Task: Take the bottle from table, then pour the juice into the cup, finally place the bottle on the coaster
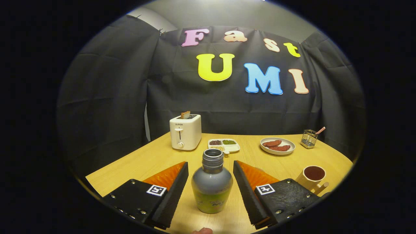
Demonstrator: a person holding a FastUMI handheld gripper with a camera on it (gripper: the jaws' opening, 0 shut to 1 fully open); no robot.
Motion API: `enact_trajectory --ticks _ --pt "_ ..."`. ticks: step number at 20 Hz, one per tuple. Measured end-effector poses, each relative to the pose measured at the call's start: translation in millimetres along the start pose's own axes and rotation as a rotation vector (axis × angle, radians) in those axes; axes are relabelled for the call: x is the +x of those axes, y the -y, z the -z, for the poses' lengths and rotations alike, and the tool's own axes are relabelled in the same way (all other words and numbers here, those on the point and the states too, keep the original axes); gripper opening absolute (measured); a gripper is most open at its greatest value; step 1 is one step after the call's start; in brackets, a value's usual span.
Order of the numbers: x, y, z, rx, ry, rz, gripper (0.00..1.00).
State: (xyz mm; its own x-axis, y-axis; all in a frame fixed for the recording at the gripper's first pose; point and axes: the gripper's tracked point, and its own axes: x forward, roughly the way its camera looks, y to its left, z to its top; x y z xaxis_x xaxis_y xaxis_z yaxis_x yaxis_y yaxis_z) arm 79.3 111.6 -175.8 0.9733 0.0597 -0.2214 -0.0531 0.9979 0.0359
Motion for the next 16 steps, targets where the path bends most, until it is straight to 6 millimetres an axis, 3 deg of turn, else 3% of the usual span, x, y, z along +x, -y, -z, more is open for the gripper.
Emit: enact_trajectory --ticks 9,16 --pt "9.8 0.3 46.5 0.022 -0.105 0.03 0.85" --pt "11.6 -0.8 70.5 0.044 -0.159 0.045 0.86"
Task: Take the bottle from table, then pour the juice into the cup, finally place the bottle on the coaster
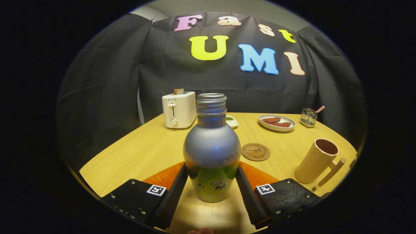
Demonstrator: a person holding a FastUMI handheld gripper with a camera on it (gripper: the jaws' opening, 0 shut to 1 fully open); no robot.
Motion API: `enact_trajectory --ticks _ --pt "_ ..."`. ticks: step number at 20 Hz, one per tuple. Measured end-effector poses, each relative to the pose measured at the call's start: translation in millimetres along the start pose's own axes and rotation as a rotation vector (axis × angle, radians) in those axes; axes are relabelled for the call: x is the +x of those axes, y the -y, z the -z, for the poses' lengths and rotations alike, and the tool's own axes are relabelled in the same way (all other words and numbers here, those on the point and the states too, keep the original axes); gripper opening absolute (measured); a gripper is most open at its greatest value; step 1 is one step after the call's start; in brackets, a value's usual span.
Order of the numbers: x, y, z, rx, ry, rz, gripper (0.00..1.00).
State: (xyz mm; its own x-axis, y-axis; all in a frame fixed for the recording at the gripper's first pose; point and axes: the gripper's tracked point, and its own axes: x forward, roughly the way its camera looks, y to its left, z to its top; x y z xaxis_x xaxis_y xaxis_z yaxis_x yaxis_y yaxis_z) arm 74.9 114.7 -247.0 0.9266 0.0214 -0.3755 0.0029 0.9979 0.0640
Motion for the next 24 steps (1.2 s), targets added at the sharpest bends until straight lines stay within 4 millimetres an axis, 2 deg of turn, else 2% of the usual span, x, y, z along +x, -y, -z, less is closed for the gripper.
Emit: enact_trajectory --ticks 5,11,13,19,24 --pt "1.6 -0.7 16.4 0.005 -0.047 0.007 0.86" --pt "3.8 0.3 20.0 0.013 -0.056 0.01 0.86" --pt "3.8 -0.2 21.4 0.019 -0.062 0.011 0.83" --pt "5.6 -1.4 17.3 0.052 -0.082 -0.007 0.79" --pt "-0.2 1.3 -1.0 0.153 -0.082 -0.048 0.79"
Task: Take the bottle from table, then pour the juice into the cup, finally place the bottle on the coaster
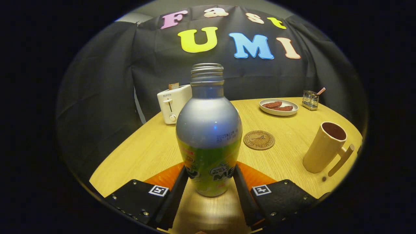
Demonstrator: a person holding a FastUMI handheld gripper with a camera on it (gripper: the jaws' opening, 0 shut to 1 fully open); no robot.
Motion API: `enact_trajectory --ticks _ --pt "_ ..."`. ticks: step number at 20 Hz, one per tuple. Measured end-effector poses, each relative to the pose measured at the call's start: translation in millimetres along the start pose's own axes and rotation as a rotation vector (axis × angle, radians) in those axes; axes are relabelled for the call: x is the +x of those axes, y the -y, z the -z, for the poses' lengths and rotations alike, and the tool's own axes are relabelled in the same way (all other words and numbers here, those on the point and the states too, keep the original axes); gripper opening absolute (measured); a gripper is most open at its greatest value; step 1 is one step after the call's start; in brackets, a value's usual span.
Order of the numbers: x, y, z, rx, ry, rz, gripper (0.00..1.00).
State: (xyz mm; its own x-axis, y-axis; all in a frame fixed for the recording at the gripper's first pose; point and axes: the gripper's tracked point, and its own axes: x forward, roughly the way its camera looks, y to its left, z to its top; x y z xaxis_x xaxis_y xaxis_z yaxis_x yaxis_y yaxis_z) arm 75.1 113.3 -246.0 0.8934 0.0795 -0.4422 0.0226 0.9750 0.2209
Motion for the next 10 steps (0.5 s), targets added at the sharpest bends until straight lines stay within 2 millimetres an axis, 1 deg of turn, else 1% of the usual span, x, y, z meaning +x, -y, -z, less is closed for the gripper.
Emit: enact_trajectory --ticks 1,6,10 --pt "1.2 0.8 -3.3 0.02 -0.001 -0.008 0.79" --pt "-6.7 12.1 -26.5 0.084 0.024 -0.019 0.79" --pt "-10.9 25.6 -34.3 0.142 0.025 -0.017 0.78"
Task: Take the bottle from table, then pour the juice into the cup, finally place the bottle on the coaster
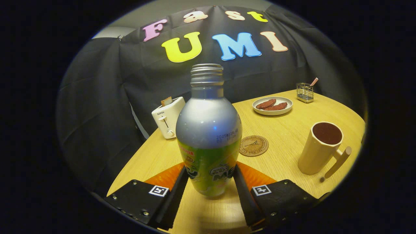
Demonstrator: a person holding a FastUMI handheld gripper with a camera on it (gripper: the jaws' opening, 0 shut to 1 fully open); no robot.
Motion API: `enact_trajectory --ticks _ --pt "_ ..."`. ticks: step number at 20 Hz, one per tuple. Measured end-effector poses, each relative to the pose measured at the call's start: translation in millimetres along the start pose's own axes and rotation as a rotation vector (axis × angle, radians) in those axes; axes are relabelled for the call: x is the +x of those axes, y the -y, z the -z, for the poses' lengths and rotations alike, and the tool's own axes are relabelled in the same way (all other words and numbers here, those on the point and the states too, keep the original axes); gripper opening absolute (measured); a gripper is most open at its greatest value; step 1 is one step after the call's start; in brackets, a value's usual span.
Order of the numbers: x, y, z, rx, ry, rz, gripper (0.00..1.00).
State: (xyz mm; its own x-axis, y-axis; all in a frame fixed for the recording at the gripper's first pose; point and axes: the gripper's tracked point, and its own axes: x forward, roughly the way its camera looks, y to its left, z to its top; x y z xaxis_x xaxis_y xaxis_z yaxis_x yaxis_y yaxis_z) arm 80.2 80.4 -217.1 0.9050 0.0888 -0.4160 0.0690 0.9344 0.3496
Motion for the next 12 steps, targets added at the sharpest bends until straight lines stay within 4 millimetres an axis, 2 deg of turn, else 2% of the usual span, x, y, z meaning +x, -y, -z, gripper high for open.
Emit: enact_trajectory --ticks 5,12 --pt "-6.4 9.1 -13.4 0.115 0.016 -0.035 0.78" --pt "-15.5 33.2 -23.4 0.23 0.035 -0.036 0.78"
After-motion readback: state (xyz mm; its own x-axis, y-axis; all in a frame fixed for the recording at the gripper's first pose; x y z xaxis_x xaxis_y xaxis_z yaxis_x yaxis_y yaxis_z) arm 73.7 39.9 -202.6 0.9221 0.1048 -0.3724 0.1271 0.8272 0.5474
